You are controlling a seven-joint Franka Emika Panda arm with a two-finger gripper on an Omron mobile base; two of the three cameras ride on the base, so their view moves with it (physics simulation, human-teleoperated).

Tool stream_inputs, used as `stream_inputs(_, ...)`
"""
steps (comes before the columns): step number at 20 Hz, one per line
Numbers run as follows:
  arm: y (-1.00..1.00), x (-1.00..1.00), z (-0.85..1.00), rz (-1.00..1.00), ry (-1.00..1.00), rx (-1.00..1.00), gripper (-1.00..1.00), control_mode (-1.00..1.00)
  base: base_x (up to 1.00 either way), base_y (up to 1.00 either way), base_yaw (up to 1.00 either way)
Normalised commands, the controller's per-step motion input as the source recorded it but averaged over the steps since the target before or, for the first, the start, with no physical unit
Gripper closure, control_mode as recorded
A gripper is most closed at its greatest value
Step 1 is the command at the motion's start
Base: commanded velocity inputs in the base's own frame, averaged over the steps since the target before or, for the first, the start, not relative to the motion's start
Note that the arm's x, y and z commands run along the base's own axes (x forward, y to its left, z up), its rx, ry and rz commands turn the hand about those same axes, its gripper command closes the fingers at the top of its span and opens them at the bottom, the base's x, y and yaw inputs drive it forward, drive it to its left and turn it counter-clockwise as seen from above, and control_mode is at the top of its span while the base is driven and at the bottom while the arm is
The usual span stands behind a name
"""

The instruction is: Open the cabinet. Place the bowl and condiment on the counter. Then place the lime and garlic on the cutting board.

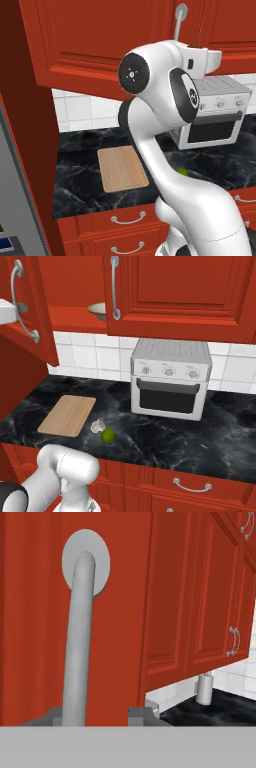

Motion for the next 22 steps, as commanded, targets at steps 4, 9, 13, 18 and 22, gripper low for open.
stream_inputs(4,0.22,-0.45,0.27,-0.02,0.00,0.00,1.00,-1.00,0.00,0.00,0.00)
stream_inputs(9,0.22,-0.44,0.26,-0.02,0.00,0.00,1.00,-1.00,0.00,0.00,0.00)
stream_inputs(13,0.17,-0.43,0.22,-0.02,-0.01,0.00,1.00,-1.00,0.00,0.00,0.00)
stream_inputs(18,0.06,-0.27,0.07,0.00,-0.05,0.00,-1.00,-1.00,0.00,0.00,0.00)
stream_inputs(22,0.00,-0.02,0.00,0.00,-0.01,0.00,-1.00,-1.00,0.00,0.00,0.00)
